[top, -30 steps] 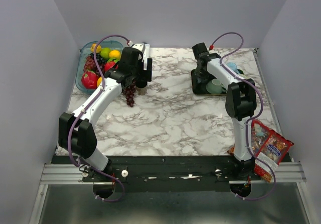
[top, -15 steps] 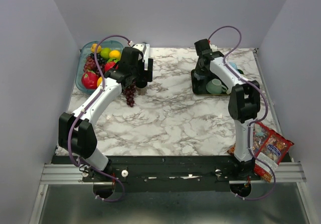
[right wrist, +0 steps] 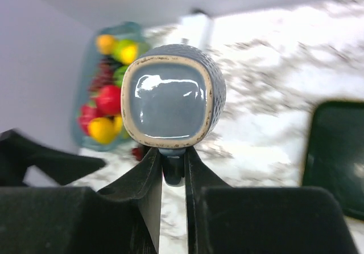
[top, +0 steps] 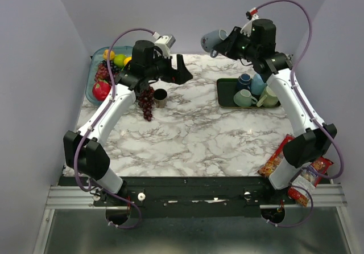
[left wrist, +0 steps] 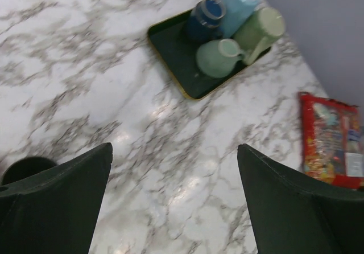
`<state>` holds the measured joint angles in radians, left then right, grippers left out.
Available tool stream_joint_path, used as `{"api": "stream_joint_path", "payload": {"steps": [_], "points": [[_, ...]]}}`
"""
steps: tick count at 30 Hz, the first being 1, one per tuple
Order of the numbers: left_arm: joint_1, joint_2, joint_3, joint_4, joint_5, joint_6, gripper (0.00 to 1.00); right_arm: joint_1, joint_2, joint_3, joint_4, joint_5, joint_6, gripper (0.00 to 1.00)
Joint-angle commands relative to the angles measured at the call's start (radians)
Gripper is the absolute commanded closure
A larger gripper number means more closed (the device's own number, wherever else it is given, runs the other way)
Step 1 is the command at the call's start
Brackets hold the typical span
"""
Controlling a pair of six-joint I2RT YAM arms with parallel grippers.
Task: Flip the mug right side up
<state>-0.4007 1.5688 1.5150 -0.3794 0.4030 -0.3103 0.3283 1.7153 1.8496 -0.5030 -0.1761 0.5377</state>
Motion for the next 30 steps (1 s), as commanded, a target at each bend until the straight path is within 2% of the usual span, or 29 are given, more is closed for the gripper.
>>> {"api": "stream_joint_path", "payload": {"steps": [1, 4, 5, 6, 11, 14, 20, 24, 30], "points": [[-0.003, -0.073, 0.07, 0.189, 0.327, -0.136, 0.01, 0.009, -0.081, -0.007, 0.271, -0.287, 0.056, 0.99], [-0.003, -0.117, 0.028, 0.374, 0.378, -0.272, 0.01, 0.009, -0.129, -0.035, 0.429, -0.388, 0.128, 0.99], [-0.003, -0.127, 0.013, 0.505, 0.379, -0.326, 0.01, 0.008, -0.138, -0.058, 0.528, -0.426, 0.149, 0.99], [-0.003, -0.133, 0.001, 0.569, 0.384, -0.414, 0.01, 0.009, -0.147, -0.07, 0.572, -0.442, 0.195, 0.99], [-0.003, -0.104, -0.019, 0.877, 0.382, -0.645, 0.01, 0.009, -0.18, -0.134, 0.849, -0.526, 0.323, 0.99], [-0.004, -0.073, -0.019, 1.035, 0.385, -0.778, 0.01, 0.011, -0.187, -0.165, 0.946, -0.559, 0.392, 0.99], [-0.016, -0.044, 0.013, 1.077, 0.362, -0.835, 0.15, 0.014, -0.212, -0.22, 1.089, -0.585, 0.481, 0.99], [-0.017, -0.041, 0.01, 1.073, 0.332, -0.845, 0.18, 0.026, -0.218, -0.237, 1.129, -0.609, 0.501, 0.99], [-0.018, -0.02, 0.017, 1.106, 0.3, -0.883, 0.34, 0.049, -0.227, -0.265, 1.13, -0.615, 0.498, 0.99]]}}
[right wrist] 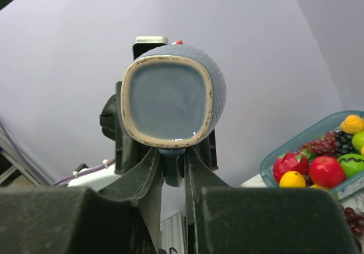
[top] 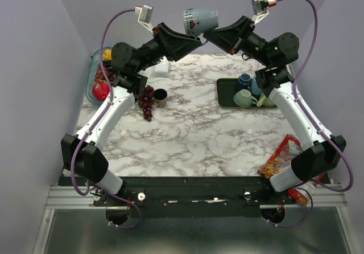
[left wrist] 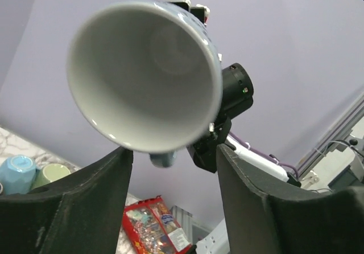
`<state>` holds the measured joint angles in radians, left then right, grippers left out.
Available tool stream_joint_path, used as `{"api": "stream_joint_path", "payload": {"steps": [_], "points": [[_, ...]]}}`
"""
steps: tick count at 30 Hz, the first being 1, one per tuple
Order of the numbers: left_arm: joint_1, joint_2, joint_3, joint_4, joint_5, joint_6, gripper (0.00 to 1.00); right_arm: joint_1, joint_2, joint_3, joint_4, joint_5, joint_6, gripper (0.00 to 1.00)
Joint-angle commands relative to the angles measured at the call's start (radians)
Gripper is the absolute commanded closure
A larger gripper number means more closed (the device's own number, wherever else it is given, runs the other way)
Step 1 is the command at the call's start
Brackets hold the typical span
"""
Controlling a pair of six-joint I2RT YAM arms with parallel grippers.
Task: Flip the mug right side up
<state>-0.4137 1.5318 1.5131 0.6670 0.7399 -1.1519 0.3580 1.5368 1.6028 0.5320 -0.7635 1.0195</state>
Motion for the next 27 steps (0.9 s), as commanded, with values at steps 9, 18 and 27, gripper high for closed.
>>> {"api": "stream_joint_path", "payload": {"steps": [9, 18, 27], "points": [[-0.01, 0.022, 0.022, 0.042, -0.056, -0.049, 0.67, 0.05, -0.043, -0.055, 0.102, 0.007, 0.022, 0.99], [-0.01, 0.014, 0.039, -0.128, -0.089, 0.058, 1.0, 0.059, -0.04, -0.075, 0.025, 0.019, -0.028, 0.95], [0.006, 0.021, 0.091, -0.481, -0.158, 0.27, 1.0, 0.058, -0.055, -0.121, -0.292, 0.14, -0.217, 0.16]]}}
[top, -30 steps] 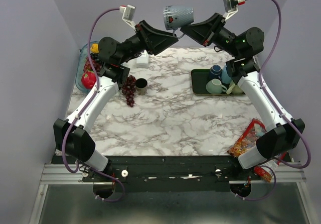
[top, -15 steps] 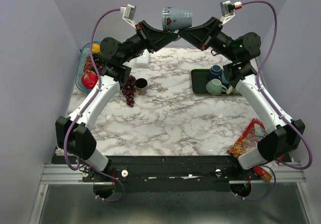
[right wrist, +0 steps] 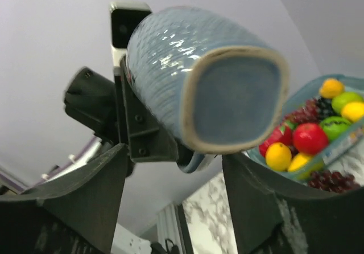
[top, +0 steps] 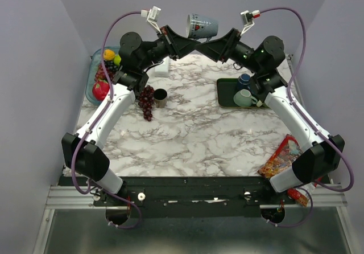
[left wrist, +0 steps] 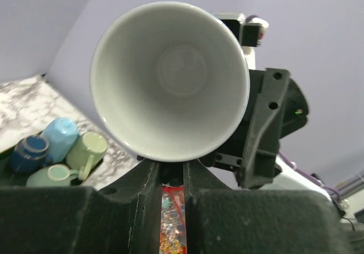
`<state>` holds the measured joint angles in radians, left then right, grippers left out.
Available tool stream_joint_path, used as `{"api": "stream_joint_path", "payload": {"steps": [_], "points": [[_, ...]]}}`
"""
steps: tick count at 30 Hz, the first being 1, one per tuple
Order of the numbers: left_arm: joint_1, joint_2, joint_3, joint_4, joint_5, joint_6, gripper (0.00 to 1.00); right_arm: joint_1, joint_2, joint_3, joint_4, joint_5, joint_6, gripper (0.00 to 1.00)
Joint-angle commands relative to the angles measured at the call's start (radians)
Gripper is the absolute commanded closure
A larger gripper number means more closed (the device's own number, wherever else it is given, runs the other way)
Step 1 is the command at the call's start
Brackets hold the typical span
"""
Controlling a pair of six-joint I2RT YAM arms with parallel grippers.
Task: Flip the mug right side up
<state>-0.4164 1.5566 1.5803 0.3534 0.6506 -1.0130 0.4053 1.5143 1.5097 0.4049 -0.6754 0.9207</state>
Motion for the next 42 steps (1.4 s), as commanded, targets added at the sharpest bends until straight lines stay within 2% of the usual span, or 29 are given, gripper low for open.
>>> {"api": "stream_joint_path", "payload": {"steps": [1, 5, 8, 13, 15, 17, 21, 29, 42], "points": [[0.01, -0.007, 0.02, -0.186, -0.074, 0.145, 1.0, 0.009, -0.035, -0.037, -0.198, 0.06, -0.138, 0.13], [0.01, -0.004, 0.02, -0.335, -0.129, 0.281, 1.0, 0.01, -0.068, -0.089, -0.316, 0.112, -0.223, 0.0], [0.01, -0.001, 0.021, -0.414, -0.19, 0.347, 1.0, 0.01, -0.109, -0.123, -0.43, 0.232, -0.282, 0.0], [0.01, 0.022, 0.033, -0.522, -0.291, 0.514, 1.0, 0.009, -0.17, -0.164, -0.526, 0.486, -0.402, 0.0], [0.01, 0.066, 0.079, -0.623, -0.322, 0.556, 1.0, 0.009, -0.183, -0.163, -0.575, 0.598, -0.437, 0.0], [0.007, 0.107, 0.122, -0.701, -0.344, 0.608, 1.0, 0.007, -0.184, -0.157, -0.63, 0.664, -0.451, 0.0], [-0.011, 0.141, 0.129, -0.749, -0.408, 0.651, 1.0, 0.003, -0.164, -0.132, -0.745, 0.844, -0.43, 0.0], [-0.05, 0.224, 0.138, -0.869, -0.557, 0.68, 1.0, -0.014, -0.106, -0.102, -0.886, 0.896, -0.376, 0.0], [-0.056, 0.299, 0.158, -0.892, -0.692, 0.686, 1.0, -0.014, -0.124, -0.131, -0.953, 0.952, -0.347, 0.0]]}}
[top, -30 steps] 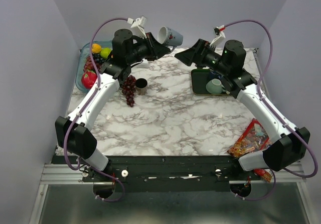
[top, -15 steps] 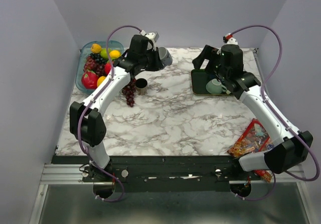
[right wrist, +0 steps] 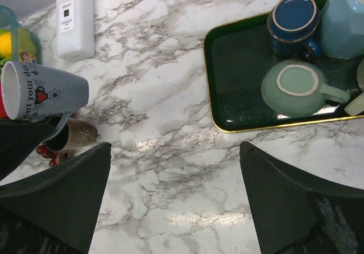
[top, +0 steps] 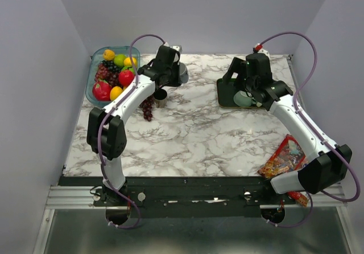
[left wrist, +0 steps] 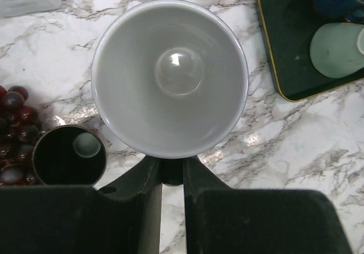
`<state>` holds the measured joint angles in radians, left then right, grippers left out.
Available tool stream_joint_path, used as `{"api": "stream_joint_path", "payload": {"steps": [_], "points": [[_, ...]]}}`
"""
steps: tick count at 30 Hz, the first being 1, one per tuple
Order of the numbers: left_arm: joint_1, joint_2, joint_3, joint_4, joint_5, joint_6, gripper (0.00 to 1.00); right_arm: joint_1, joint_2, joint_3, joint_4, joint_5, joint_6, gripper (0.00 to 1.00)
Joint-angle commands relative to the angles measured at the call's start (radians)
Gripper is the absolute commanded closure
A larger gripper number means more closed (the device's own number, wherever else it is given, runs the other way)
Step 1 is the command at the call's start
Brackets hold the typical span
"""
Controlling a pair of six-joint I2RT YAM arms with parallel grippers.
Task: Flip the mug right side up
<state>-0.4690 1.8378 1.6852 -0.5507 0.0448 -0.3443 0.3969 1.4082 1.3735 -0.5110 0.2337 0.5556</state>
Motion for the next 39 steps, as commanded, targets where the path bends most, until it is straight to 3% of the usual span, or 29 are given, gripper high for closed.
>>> {"api": "stream_joint_path", "payload": {"steps": [1, 11, 22, 37, 38, 39], "points": [[-0.002, 0.024, 0.054, 0.009, -0.091, 0.015, 1.0, -0.006, -0.017, 0.006, -0.038, 0.041, 0.018, 0.0], [-0.025, 0.103, 0.051, 0.008, -0.052, -0.022, 1.0, -0.006, -0.023, -0.017, -0.057, 0.046, 0.026, 0.0], [-0.066, 0.179, 0.079, -0.13, -0.189, -0.074, 1.0, -0.015, -0.017, -0.053, -0.118, 0.046, 0.047, 0.0], [-0.089, 0.176, -0.127, 0.084, -0.253, -0.007, 1.0, -0.113, -0.032, -0.165, -0.129, 0.009, -0.016, 0.0], [-0.091, 0.173, -0.133, 0.093, -0.263, -0.005, 0.98, -0.119, -0.032, -0.169, -0.129, 0.004, -0.017, 0.0], [-0.095, 0.17, -0.146, 0.097, -0.269, -0.001, 0.89, -0.127, -0.029, -0.171, -0.129, 0.003, -0.019, 0.0]]}}
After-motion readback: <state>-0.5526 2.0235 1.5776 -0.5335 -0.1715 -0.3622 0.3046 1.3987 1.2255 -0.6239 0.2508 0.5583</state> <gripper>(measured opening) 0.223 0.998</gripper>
